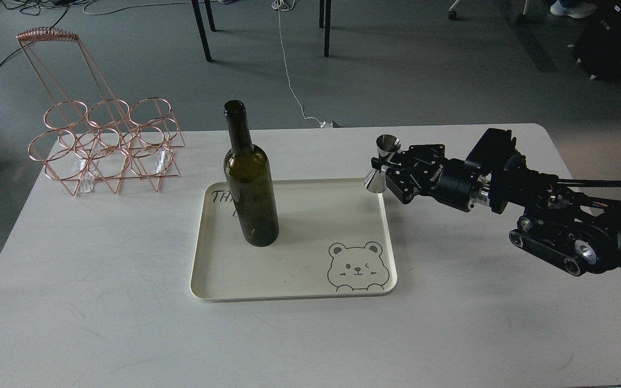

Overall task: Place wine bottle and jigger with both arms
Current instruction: 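Carry the jigger off the tray and lower it onto the table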

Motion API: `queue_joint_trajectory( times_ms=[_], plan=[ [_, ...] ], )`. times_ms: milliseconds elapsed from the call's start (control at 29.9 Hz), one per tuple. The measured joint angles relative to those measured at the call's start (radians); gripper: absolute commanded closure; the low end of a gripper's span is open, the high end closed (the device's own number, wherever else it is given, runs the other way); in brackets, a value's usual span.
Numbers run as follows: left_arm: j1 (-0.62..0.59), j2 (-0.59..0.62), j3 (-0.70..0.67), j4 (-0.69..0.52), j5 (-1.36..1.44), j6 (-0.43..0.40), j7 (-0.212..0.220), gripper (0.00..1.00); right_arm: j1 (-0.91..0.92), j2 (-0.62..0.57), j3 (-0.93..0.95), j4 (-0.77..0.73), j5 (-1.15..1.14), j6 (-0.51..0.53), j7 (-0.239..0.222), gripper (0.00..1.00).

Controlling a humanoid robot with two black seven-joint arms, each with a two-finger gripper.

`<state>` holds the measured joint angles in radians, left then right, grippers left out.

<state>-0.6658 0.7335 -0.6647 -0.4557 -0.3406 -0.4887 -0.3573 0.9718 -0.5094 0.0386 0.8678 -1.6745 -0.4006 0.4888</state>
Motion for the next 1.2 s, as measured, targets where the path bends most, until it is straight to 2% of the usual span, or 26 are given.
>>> queue_joint_trajectory(
  times_ms=[167,501,735,935,1203],
  plan=[
    [0.0,-0.001,0.001,0.0,0.0,0.0,0.0,0.01,-0.054,-0.078,0.042,-0.004,0.006,-0.037,0.0,0.97],
    [0.0,-0.008,0.002,-0.001,0.0,0.0,0.0,0.01,-0.177,-0.132,0.056,-0.05,0.117,-0.086,0.0,0.97],
    [0.0,-0.011,0.003,-0.006,0.0,0.0,0.0,0.01,-0.216,-0.122,0.052,-0.167,0.17,-0.088,0.0,0.95],
    [0.0,-0.011,0.003,-0.006,0.0,0.0,0.0,0.01,-0.252,-0.106,0.052,-0.188,0.198,-0.088,0.0,0.95],
    [0.001,-0.01,0.007,-0.006,0.0,0.0,0.0,0.01,-0.285,-0.05,0.047,-0.221,0.199,-0.088,0.0,0.87]
  ],
)
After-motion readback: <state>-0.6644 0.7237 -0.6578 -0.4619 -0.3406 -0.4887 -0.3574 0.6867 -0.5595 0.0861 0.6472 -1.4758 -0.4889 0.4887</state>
